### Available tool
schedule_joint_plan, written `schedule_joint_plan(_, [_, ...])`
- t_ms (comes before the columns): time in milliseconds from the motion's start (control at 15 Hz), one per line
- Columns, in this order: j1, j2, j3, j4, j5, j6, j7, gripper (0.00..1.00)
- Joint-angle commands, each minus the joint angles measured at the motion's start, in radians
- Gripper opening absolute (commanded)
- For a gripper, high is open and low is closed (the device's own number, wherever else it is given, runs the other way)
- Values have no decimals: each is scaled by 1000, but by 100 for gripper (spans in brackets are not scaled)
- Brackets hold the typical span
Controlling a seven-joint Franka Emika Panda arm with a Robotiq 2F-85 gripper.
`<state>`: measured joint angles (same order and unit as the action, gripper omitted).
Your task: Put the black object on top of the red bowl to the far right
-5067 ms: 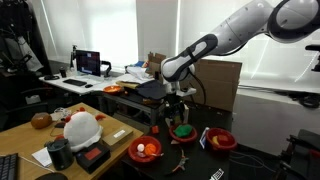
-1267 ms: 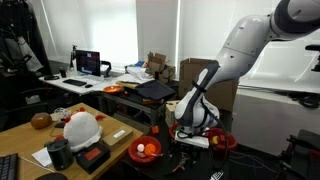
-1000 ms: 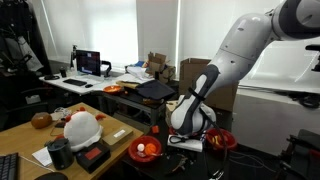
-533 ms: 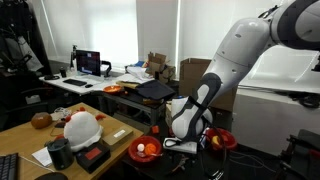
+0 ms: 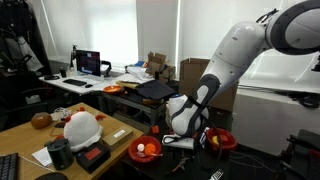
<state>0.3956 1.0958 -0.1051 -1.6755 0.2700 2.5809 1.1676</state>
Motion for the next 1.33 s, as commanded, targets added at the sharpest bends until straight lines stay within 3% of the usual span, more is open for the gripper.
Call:
schedule_joint_plan(0, [-29, 53, 27, 101, -45, -79, 26, 100])
schedule_joint_plan(467, [-46, 155, 63, 209, -49, -83, 23, 100])
schedule_joint_plan(867, [-51, 157, 64, 193, -44, -75, 25, 100])
schedule_joint_plan(933, [-55, 155, 68, 189, -41, -69, 21, 75])
schedule_joint_plan(1067, [-60, 154, 72, 185, -39, -64, 16, 68])
schedule_joint_plan(1267, [-60, 140, 84, 152, -32, -36, 18, 44])
